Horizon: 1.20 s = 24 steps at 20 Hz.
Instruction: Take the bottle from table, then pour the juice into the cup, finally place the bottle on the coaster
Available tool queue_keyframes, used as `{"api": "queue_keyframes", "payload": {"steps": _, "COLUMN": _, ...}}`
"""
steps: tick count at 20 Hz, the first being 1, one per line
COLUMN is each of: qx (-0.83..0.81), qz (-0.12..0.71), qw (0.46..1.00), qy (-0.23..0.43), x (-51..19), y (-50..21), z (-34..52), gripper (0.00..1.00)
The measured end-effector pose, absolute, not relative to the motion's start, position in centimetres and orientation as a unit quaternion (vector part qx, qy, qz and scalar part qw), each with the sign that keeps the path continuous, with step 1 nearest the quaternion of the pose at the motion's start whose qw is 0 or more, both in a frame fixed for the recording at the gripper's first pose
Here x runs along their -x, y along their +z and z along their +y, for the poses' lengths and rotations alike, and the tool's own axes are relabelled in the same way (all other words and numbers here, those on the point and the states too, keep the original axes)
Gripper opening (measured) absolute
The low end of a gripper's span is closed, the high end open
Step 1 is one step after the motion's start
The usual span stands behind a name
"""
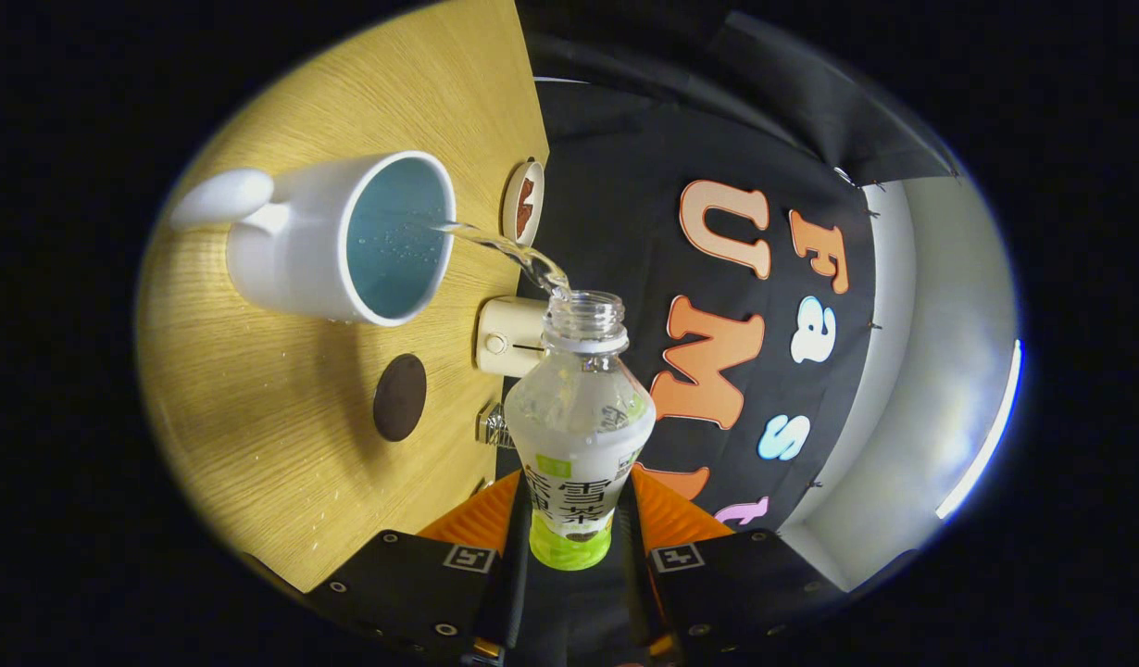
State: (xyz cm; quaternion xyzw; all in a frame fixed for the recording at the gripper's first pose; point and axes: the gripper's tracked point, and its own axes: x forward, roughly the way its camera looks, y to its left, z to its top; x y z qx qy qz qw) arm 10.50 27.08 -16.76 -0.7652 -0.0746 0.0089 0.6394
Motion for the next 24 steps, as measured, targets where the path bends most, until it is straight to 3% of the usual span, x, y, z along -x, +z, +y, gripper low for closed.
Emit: {"api": "queue_keyframes", "payload": {"steps": 24, "qx": 0.805, "qz": -0.089, "qw": 0.587, "qy": -0.007, "x": -10.7, "y": -13.9, "z": 26.2, "gripper": 0.46}}
